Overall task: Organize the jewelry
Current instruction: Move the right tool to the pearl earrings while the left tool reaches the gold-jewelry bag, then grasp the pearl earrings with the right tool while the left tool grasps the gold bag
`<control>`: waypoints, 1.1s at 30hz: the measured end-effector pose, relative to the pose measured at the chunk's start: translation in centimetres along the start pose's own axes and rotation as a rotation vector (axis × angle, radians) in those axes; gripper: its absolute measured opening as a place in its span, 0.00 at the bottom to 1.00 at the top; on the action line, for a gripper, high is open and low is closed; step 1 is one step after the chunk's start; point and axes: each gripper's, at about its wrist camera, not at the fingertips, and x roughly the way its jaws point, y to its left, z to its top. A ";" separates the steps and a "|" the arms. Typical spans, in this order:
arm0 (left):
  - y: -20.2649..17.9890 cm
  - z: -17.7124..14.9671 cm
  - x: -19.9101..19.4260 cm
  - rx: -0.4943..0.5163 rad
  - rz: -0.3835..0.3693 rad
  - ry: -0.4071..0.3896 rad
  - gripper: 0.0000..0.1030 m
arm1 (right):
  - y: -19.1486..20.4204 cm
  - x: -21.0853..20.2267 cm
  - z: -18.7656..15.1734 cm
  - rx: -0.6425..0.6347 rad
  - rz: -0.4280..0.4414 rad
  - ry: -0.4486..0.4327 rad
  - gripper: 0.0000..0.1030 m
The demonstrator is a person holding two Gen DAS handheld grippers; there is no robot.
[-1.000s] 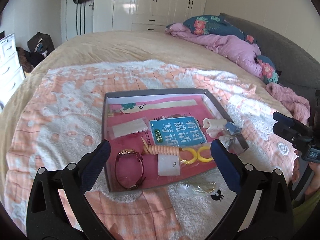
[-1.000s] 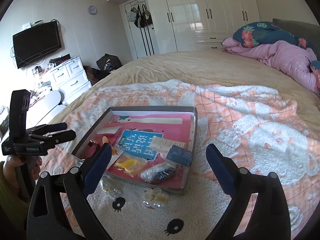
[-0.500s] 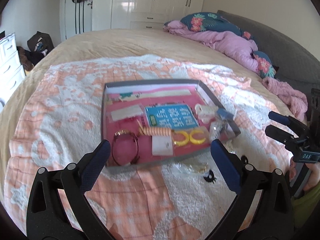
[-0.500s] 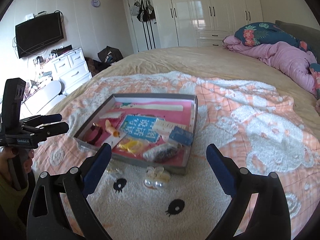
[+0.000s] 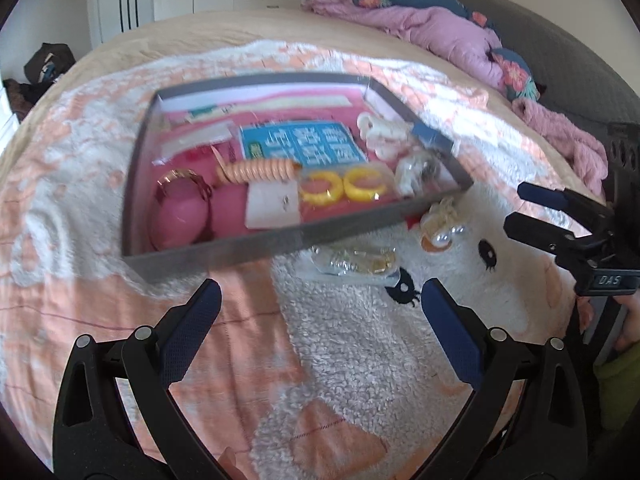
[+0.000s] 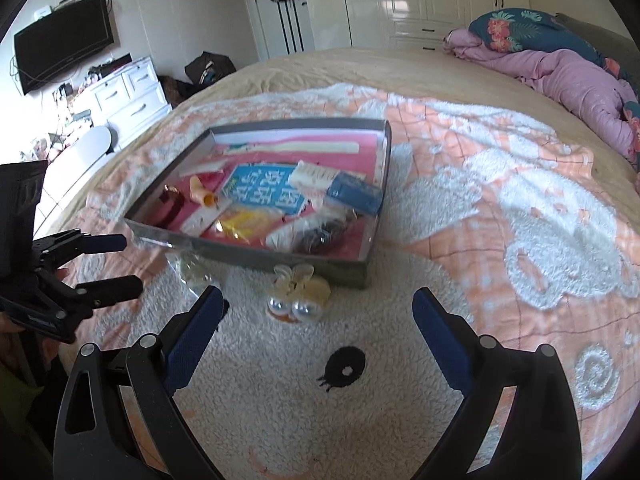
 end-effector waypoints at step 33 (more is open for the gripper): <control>1.1 0.2 0.5 -0.078 -0.051 -0.053 0.60 | 1.8 7.2 -0.5 0.046 -0.022 0.110 0.58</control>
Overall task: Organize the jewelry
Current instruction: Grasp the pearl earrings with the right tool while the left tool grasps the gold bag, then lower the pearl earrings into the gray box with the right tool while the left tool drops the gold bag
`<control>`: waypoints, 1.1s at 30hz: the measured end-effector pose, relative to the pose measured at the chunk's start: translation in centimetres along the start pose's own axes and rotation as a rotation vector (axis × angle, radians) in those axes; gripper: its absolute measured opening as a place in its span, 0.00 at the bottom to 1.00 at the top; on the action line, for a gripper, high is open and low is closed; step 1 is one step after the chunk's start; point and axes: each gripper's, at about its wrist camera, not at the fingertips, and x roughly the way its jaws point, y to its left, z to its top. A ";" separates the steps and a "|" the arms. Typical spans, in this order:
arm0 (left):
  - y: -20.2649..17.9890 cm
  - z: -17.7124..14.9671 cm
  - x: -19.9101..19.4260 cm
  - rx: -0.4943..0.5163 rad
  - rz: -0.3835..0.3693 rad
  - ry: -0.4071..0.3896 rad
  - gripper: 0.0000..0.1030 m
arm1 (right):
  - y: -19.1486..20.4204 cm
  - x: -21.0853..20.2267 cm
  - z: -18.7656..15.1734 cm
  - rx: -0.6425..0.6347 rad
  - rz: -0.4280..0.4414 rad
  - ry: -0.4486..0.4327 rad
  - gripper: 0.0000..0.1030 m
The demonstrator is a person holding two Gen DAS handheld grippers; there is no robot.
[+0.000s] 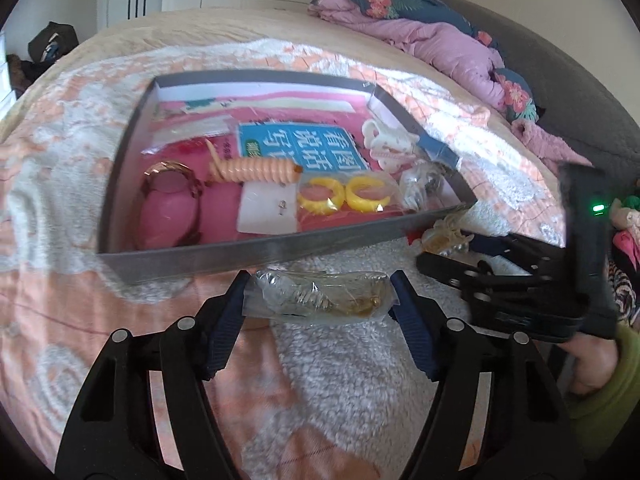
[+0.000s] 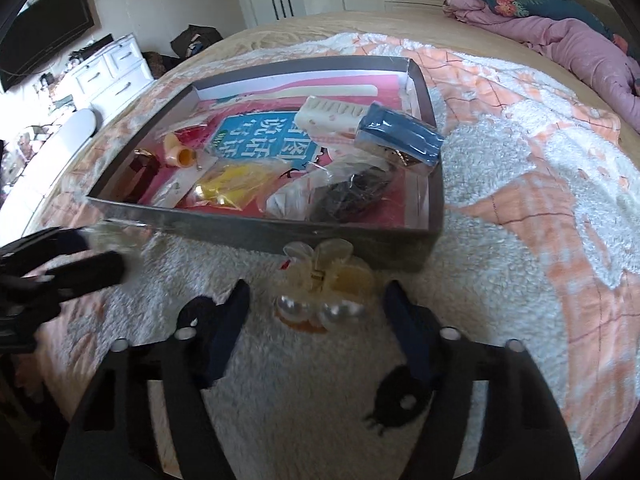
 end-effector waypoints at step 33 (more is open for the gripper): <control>6.5 3.7 -6.0 -0.081 0.177 -0.173 0.60 | 6.1 -4.9 5.8 -0.137 0.214 -0.230 0.43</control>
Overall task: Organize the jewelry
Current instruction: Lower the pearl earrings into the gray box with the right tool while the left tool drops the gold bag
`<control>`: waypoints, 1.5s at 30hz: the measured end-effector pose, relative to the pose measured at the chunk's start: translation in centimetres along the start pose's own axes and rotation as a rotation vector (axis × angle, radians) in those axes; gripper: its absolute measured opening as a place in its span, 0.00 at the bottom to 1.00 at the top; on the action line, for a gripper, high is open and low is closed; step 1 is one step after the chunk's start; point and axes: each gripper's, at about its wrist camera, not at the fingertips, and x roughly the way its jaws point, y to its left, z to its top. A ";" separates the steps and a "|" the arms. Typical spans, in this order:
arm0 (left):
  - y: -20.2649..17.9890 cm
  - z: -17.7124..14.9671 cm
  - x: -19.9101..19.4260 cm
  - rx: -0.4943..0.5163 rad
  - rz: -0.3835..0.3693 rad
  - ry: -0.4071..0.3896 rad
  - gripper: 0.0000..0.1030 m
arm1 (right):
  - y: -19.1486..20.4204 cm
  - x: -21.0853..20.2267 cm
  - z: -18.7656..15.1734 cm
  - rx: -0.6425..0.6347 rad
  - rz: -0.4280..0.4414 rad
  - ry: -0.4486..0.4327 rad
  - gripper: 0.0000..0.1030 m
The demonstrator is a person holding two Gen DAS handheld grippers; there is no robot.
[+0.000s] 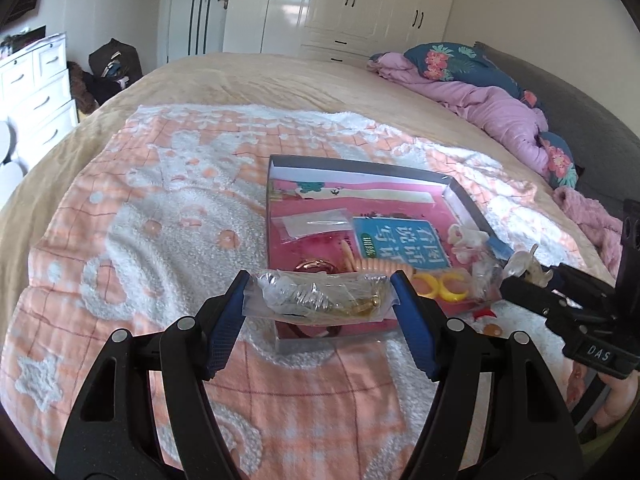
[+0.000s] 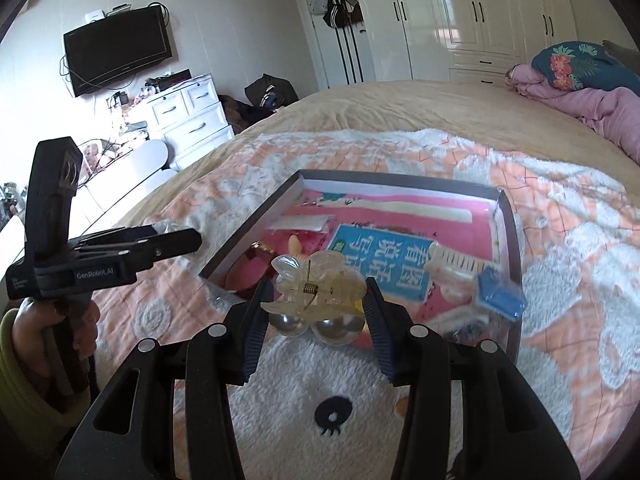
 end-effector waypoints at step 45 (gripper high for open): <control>0.1 0.2 5.9 0.017 -0.002 0.101 0.61 | 0.1 6.0 -1.3 -0.096 -0.048 0.110 0.62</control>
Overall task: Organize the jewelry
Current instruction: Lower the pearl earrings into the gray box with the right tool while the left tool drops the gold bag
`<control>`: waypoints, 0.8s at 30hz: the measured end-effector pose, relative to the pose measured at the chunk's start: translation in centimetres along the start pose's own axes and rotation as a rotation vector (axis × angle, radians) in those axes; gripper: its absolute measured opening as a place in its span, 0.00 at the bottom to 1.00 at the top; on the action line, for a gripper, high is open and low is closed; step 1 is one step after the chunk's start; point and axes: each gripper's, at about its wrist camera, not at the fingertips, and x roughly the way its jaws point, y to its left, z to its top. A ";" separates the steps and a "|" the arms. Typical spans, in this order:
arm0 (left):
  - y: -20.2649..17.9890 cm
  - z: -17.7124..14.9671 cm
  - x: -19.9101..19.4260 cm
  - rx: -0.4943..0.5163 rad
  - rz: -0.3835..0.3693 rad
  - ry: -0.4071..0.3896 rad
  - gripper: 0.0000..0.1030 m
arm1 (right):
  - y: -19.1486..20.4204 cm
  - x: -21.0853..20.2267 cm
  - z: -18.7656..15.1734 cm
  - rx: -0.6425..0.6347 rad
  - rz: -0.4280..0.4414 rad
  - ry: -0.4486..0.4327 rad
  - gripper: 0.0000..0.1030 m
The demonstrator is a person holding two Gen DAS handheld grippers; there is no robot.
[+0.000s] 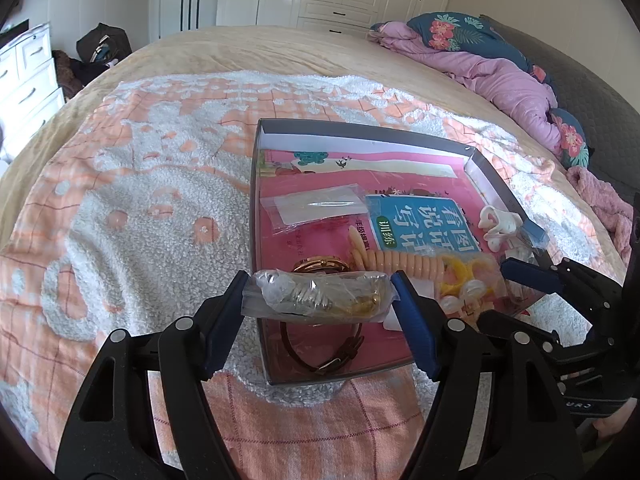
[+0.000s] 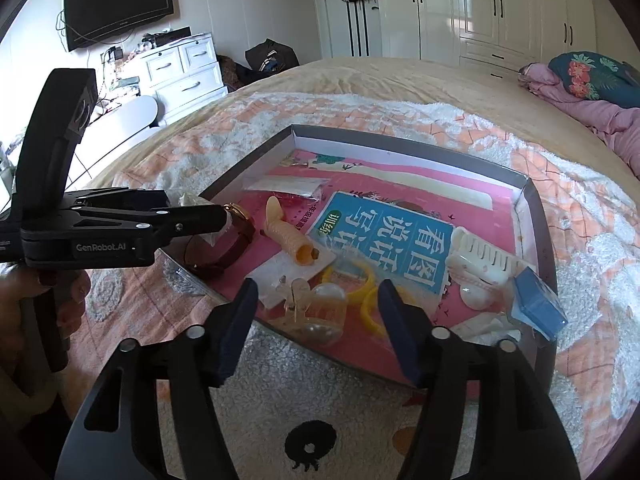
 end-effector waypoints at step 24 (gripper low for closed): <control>-0.8 0.5 -3.2 -0.003 -0.018 -0.056 0.91 | 0.2 -2.6 -0.5 0.013 -0.028 -0.029 0.84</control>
